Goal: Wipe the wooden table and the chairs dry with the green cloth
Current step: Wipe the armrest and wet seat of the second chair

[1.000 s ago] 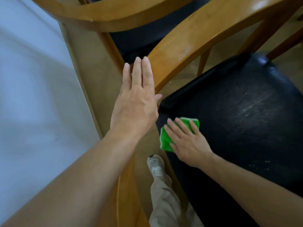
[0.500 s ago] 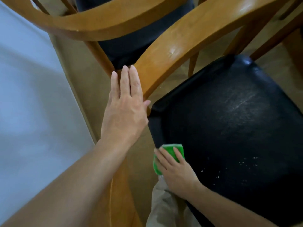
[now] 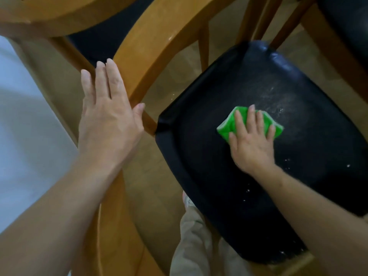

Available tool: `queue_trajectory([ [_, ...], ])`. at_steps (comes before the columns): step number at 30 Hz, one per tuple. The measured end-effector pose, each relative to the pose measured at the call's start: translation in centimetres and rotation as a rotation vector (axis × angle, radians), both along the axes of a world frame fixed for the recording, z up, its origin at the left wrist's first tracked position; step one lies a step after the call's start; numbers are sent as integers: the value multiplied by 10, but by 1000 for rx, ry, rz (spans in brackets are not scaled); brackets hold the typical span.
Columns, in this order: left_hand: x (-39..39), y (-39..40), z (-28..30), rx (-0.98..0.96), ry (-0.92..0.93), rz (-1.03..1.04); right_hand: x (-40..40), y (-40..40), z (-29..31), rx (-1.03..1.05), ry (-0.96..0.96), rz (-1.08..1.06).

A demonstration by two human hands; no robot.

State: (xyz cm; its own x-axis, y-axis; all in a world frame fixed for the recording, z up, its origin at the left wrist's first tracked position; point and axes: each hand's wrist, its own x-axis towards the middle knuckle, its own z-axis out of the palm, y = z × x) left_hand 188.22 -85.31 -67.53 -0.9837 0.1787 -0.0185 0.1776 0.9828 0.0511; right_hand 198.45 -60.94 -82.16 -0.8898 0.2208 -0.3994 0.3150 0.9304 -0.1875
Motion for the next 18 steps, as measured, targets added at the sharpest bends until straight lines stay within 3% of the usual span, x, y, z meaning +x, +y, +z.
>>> queue_trajectory([
  [4, 2, 1, 8, -11, -40, 37, 96, -70, 10, -97, -21, 372],
  [8, 3, 21, 22, -85, 13, -23, 103, -41, 9, -129, -23, 573],
  [10, 9, 47, 23, -89, -9, -152, 81, -3, 4, -87, 1, 444],
  [15, 25, 107, -18, -191, -435, -309, 36, 117, 4, 10, -61, -146],
  [18, 33, 120, -49, -272, -621, -320, 38, 100, 5, 16, -79, -306],
])
